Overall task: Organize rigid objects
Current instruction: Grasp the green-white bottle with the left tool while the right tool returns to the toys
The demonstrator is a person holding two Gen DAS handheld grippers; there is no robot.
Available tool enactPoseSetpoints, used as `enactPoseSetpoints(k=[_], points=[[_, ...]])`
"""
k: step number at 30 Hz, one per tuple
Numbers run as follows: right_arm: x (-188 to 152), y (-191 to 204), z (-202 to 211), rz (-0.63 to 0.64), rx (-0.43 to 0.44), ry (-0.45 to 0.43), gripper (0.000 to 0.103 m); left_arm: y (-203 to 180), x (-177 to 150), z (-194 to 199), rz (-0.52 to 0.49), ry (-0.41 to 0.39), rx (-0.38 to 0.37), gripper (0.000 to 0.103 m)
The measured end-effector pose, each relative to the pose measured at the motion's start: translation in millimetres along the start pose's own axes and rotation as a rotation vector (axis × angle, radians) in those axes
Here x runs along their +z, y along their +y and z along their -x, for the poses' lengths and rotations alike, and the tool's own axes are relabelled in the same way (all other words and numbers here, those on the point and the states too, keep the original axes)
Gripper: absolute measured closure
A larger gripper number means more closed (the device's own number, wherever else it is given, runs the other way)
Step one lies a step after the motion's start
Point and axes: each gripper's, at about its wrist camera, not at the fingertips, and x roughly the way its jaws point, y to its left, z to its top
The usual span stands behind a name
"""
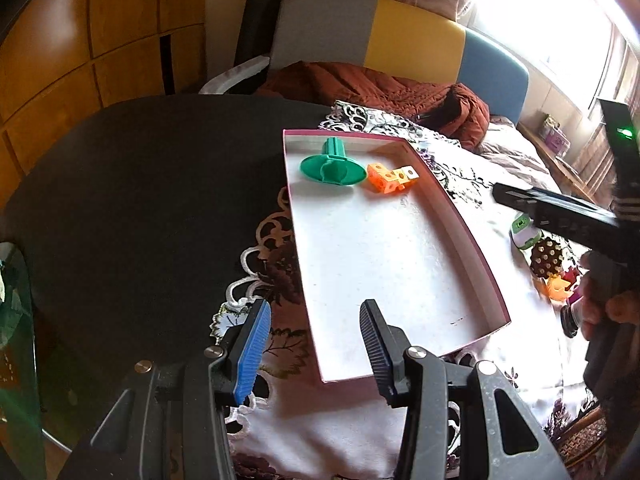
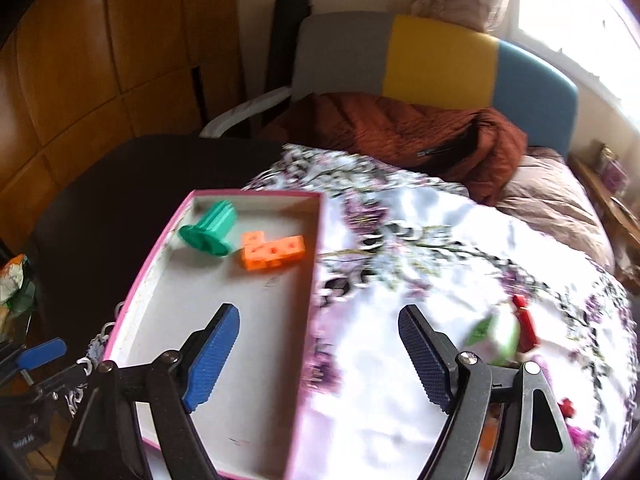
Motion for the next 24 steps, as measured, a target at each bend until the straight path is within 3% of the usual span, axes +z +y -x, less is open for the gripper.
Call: enactPoseSetpoints(k=[5, 7, 9, 16, 19, 24], points=[[-7.8, -66.7, 34.9, -0.125, -0.113, -0.063, 0.018, -7.2, 3.0, -4.4, 0.009, 0.033, -0.039, 0.056], [-11.3, -96.2, 45.6, -0.187, -0.161, -0.081, 0.009, -10.2, 4.4, -5.9, 0.015, 0.046, -0.064, 0.056], [-18.7, -134.7, 57.0, -0.278, -0.217, -0.097, 0.006, -16.7, 7.0, -6.7, 0.007, 0.056, -0.101, 0.056], [-49.3, -232.3, 68.3, -0.521, -0.363, -0.101, 0.005, -65.1, 18.3, -10.4, -0.110, 0.072, -0.178, 0.056], [-69.5, -258.4, 66.9, -0.610, -0.398, -0.106, 0.005, -89.8, 24.7, -17.2, -0.149, 0.091, -0.220, 0.056], [-82.9, -280.2, 73.4, -0.731, -0.375, -0.131, 0.003, -129.3, 37.1, -35.3, -0.188, 0.121, -0.259, 0.056]])
